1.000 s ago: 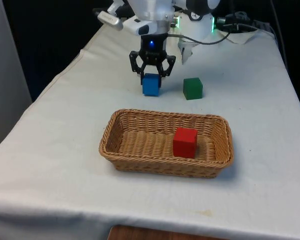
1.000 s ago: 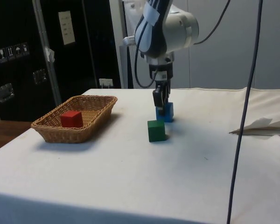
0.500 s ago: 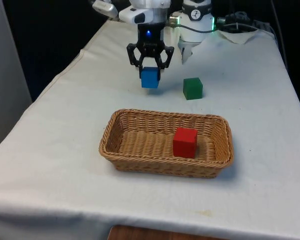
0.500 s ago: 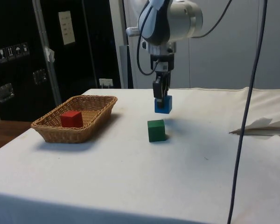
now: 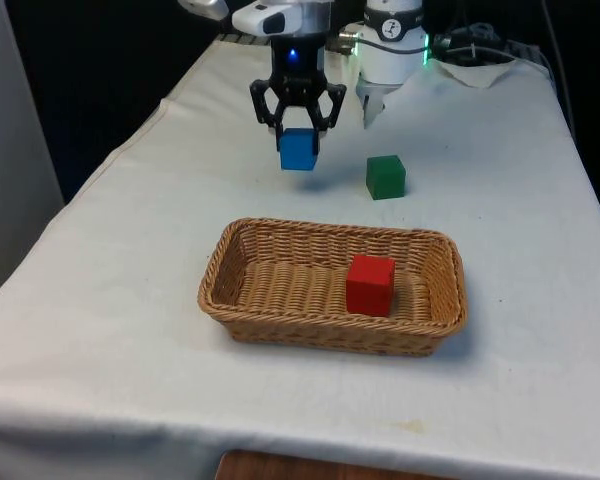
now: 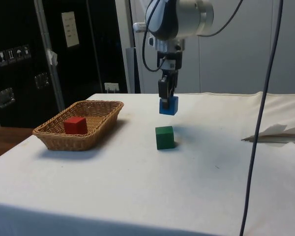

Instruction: Pick up exactly two blocks and place them into the basket.

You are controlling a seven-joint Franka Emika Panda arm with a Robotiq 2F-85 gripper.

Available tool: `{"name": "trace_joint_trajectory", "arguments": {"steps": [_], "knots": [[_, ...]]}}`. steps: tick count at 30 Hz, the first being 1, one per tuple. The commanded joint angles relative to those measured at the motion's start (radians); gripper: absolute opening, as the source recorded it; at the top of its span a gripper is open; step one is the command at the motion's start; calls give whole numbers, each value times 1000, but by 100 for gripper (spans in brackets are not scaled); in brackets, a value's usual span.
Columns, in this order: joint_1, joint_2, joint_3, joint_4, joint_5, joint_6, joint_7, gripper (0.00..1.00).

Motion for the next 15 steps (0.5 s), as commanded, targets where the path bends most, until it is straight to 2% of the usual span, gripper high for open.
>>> {"name": "trace_joint_trajectory", "arguments": {"steps": [1,3,4,5,10,12,13,14,15], "knots": [[18,-9,-34,8,-40,-20,22,0],[18,-15,-35,9,-41,-20,21,0],[1,-8,-2,0,-1,0,-1,0],[18,-17,-36,9,-41,-19,21,0],[15,-24,-33,6,-39,-11,17,0],[10,-28,-25,1,-31,-4,10,0],[1,-28,-10,1,-11,1,-2,0],[9,-30,-22,1,-28,-3,9,0],[7,-32,-20,0,-27,-2,7,0]]}}
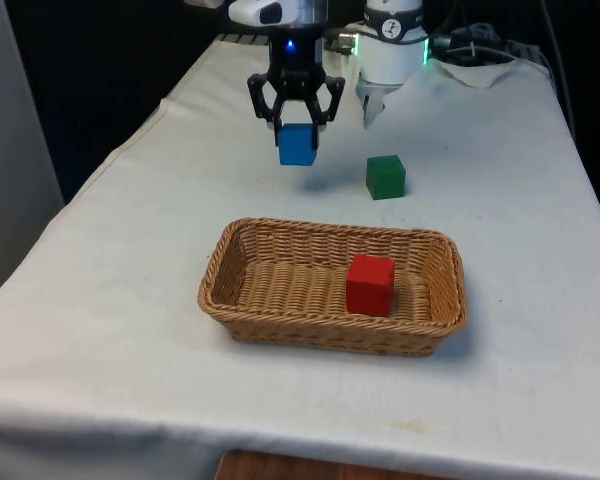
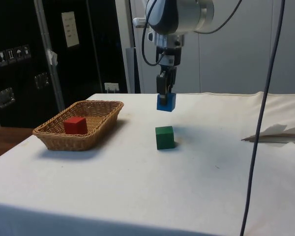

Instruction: Pick up exactly two blocks and place them into the basket.

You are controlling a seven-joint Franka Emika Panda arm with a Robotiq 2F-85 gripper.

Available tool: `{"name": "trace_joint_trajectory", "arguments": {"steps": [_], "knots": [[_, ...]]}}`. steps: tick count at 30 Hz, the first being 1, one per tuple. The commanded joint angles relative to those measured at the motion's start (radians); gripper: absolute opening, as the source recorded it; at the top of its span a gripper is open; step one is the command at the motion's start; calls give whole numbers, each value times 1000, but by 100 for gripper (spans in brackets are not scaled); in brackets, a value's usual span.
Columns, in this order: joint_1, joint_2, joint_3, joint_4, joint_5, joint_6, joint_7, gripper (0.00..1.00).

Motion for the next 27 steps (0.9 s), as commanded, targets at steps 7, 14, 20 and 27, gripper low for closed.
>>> {"name": "trace_joint_trajectory", "arguments": {"steps": [7,14,20,27], "knots": [[0,-3,0,1,-2,0,0,0],[31,-11,-19,19,-37,-6,46,0],[41,-23,-15,26,-48,-5,69,0],[43,-18,-4,55,-58,-14,93,0]]}}
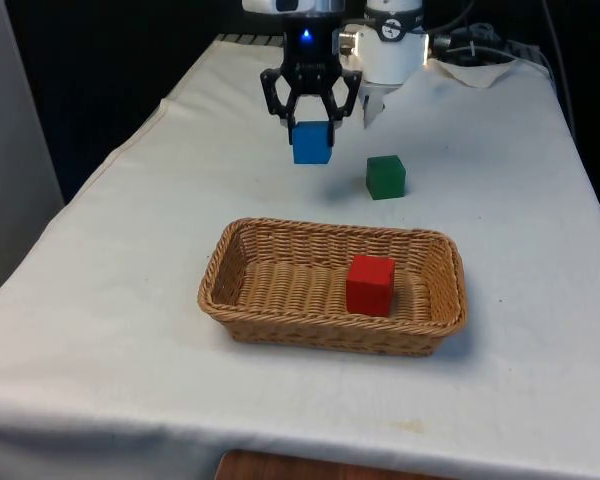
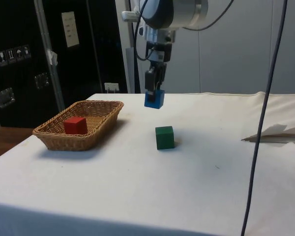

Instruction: Pick up exactly two blocks and place them into the basket.

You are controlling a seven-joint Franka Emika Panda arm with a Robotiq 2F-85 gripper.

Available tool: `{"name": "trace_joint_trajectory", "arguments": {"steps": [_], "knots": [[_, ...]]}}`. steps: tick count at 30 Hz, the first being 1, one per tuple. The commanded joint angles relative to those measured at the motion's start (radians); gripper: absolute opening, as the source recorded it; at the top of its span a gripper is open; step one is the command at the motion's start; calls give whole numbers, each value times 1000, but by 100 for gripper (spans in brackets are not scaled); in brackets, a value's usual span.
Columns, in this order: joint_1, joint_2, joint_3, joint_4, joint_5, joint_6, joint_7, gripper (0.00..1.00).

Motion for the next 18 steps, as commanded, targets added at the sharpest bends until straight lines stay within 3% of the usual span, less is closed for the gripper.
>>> {"name": "trace_joint_trajectory", "arguments": {"steps": [1,3,4,5,10,12,18], "knots": [[12,11,-21,29,-39,-24,38,0],[10,14,-17,42,-47,-29,49,0],[0,1,1,24,-18,-8,21,0],[7,18,-15,55,-60,-36,61,0],[2,26,-14,85,-110,-55,99,0],[-3,9,-7,80,-105,-47,90,0],[-2,65,-13,123,-140,-72,123,0]]}}
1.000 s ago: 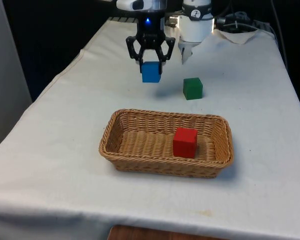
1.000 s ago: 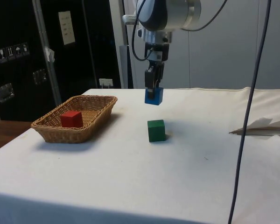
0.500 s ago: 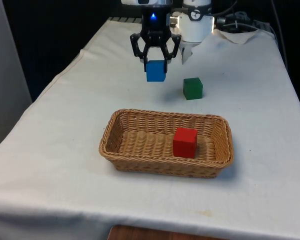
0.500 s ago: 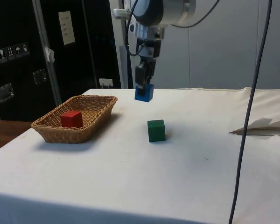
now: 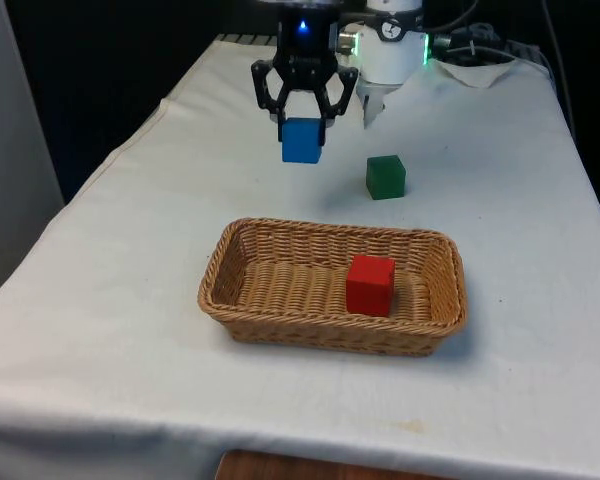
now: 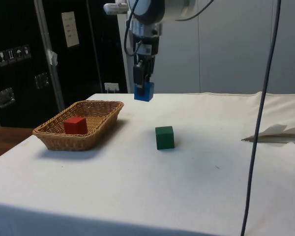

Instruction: Pick up exactly two blocks and place them into the basket.

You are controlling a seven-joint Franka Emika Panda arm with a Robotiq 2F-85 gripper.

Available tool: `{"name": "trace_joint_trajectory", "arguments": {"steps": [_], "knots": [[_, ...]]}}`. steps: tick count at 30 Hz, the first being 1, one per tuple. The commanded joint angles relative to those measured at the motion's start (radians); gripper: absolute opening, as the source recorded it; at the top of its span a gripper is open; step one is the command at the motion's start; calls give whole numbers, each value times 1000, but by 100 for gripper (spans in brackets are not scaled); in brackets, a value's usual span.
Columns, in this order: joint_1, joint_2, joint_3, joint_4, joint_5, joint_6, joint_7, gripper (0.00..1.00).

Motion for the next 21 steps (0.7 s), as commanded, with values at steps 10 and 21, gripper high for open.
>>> {"name": "trace_joint_trajectory", "arguments": {"steps": [10,21], "knots": [[2,71,-11,113,-13,-77,27,0],[-7,110,-10,226,-6,-162,35,0]]}}
